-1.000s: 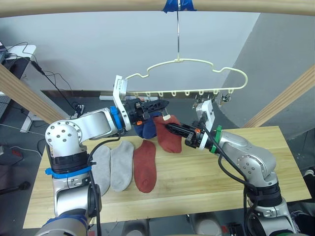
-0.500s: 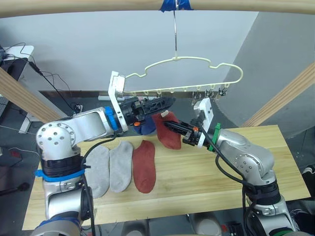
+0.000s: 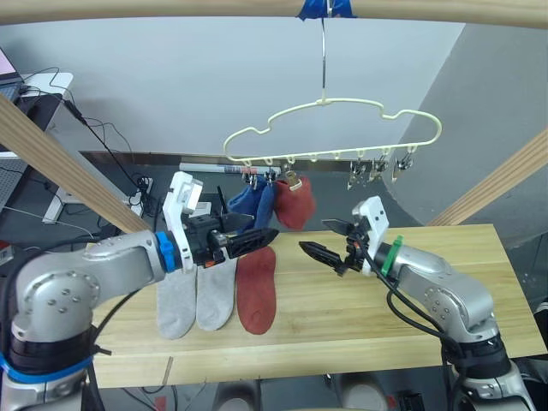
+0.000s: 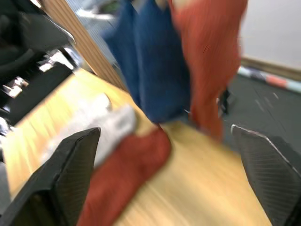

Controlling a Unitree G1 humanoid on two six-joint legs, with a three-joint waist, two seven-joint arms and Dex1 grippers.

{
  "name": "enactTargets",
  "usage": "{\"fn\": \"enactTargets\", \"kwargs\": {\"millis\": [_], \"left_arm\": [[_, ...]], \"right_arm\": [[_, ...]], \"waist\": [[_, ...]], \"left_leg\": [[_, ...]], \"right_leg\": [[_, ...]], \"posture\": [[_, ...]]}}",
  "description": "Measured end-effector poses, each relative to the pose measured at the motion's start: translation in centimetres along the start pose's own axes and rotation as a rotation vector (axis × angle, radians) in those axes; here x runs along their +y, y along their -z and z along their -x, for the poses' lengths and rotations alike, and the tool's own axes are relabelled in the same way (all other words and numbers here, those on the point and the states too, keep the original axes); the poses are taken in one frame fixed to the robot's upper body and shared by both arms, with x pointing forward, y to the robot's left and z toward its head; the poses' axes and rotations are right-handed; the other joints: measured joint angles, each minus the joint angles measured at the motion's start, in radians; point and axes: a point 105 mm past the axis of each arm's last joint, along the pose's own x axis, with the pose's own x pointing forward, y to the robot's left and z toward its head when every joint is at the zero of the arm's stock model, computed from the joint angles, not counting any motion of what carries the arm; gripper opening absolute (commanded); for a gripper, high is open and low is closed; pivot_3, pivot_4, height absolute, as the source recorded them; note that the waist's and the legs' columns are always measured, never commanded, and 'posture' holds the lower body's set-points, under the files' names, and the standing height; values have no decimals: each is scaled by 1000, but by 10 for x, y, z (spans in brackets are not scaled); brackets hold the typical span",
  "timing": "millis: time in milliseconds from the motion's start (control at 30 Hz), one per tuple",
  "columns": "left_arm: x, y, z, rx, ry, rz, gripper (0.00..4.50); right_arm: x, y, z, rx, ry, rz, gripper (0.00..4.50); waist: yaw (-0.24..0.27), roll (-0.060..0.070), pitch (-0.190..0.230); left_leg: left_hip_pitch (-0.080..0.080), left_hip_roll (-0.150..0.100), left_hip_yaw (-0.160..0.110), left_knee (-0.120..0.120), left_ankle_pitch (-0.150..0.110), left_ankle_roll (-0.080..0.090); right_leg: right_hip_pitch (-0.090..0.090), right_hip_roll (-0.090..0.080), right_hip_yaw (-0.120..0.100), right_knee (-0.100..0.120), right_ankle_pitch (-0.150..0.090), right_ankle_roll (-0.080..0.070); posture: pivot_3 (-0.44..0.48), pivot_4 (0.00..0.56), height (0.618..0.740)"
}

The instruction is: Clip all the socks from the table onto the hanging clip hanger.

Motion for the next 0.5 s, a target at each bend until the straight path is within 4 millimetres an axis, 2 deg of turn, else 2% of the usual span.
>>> {"fn": "enactTargets", "kwargs": {"millis": [167, 267, 333, 500], "left_arm": [[-1, -2, -3, -115, -73, -239, 4500], [-13, 1, -5, -136, 8, -305, 4500], [-19, -5, -4, -206, 42, -367, 4500], [-31, -14, -4, -283, 135, -528, 4500]], "right_arm": [[-23, -2, 20, -30, 221, 113, 4480], [-38, -9, 31, -68, 374, 192, 4480], [-46, -13, 38, -95, 451, 200, 4480], [-52, -29, 47, -164, 558, 274, 4480]], "waist": [[-1, 0, 0], [-1, 0, 0], [-1, 0, 0], [-4, 0, 0]], "left_leg": [[-1, 0, 1, 0, 0, 0], [-1, 0, 1, 0, 0, 0], [-1, 0, 1, 0, 0, 1], [-1, 0, 1, 0, -1, 2]], "right_leg": [[-1, 0, 0, 0, 0, 0], [-1, 0, 1, 0, 0, 0], [-1, 0, 1, 0, 0, 0], [0, 0, 1, 0, 0, 0]], "posture": [[-82, 278, 740], [-83, 279, 740], [-84, 280, 740], [-78, 291, 740]]}}
